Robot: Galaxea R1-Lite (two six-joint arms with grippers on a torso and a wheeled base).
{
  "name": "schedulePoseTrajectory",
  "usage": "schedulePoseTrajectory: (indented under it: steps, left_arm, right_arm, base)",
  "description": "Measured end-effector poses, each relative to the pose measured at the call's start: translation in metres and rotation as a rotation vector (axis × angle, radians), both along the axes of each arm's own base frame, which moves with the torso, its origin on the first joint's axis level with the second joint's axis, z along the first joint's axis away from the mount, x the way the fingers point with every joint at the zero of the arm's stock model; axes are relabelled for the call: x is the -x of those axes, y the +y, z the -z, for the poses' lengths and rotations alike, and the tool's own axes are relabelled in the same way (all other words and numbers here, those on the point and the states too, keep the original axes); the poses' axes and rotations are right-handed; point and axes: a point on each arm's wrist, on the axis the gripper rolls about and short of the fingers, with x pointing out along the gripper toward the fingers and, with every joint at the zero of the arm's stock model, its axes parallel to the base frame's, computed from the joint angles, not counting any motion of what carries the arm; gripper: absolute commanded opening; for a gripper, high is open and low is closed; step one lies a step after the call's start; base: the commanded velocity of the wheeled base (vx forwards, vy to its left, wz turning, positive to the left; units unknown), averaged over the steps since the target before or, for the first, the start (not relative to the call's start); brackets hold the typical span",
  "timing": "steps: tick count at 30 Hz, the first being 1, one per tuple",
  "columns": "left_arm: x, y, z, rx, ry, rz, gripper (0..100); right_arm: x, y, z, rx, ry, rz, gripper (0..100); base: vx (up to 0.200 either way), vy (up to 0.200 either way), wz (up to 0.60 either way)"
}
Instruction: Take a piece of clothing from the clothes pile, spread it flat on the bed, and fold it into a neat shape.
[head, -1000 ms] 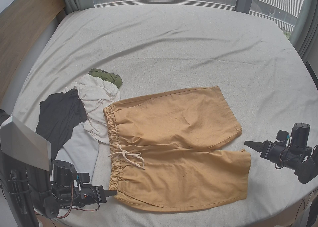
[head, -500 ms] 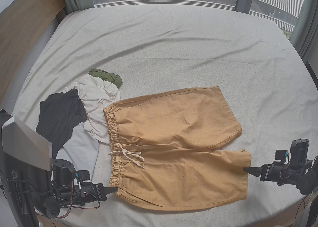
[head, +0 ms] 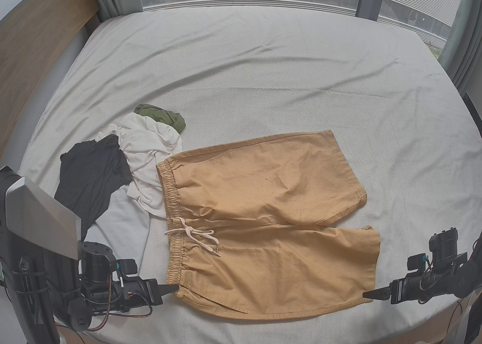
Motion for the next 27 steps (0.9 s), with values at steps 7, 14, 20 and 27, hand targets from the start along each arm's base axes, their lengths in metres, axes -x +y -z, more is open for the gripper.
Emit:
schedulePoseTrajectory:
  steps: [7, 14, 20, 27]
  left_arm:
    - [0.0, 0.0, 0.0, -0.001, 0.002, 0.0, 0]
    - [0.0, 0.0, 0.0, -0.001, 0.002, 0.001, 0]
    - [0.0, 0.0, 0.0, -0.001, 0.001, 0.001, 0]
    - [0.0, 0.0, 0.0, -0.001, 0.001, 0.001, 0]
  right_arm:
    - [-0.003, 0.001, 0.009, -0.009, 0.036, -0.008, 100]
    - [-0.008, 0.003, 0.02, -0.018, 0.061, -0.01, 100]
    - [-0.011, 0.005, 0.027, -0.03, 0.074, -0.001, 100]
    - [-0.015, 0.009, 0.031, -0.062, 0.082, 0.028, 0]
  base:
    - [0.0, 0.0, 0.0]
    - [0.0, 0.0, 0.0]
    - [0.0, 0.0, 0.0]
    - [0.0, 0.0, 0.0]
